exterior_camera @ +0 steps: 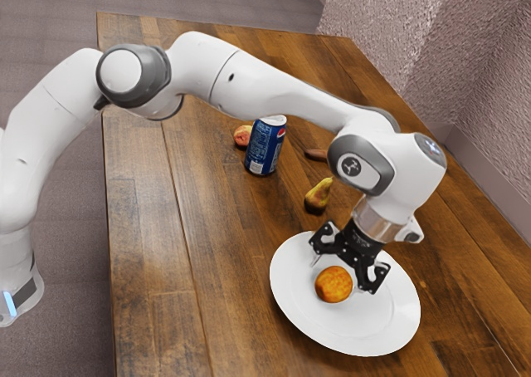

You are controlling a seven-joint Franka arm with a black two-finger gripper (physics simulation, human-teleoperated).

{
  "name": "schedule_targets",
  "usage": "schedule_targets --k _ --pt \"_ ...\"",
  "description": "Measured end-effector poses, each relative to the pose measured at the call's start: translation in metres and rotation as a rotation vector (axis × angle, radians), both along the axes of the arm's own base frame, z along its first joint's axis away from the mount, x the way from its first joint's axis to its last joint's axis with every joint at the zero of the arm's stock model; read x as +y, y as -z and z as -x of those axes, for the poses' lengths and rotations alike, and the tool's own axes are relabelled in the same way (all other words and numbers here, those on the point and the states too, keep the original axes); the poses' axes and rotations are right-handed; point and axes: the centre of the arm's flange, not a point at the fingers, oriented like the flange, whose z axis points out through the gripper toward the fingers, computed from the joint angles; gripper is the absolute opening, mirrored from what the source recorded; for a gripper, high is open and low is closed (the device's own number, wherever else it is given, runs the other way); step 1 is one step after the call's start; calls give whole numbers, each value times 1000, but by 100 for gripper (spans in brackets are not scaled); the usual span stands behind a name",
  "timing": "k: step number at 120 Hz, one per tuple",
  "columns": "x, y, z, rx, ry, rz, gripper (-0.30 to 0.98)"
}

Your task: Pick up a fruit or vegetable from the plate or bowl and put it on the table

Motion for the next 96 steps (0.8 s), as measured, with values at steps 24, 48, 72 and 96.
schedule_targets --k 24,48,72,96 --pt "-9 -8 6 0 13 9 67" --pt "-8 -6 7 7 13 8 60" --pt "-7 -3 6 17 9 12 58" --pt "-7 3 5 24 10 11 56"
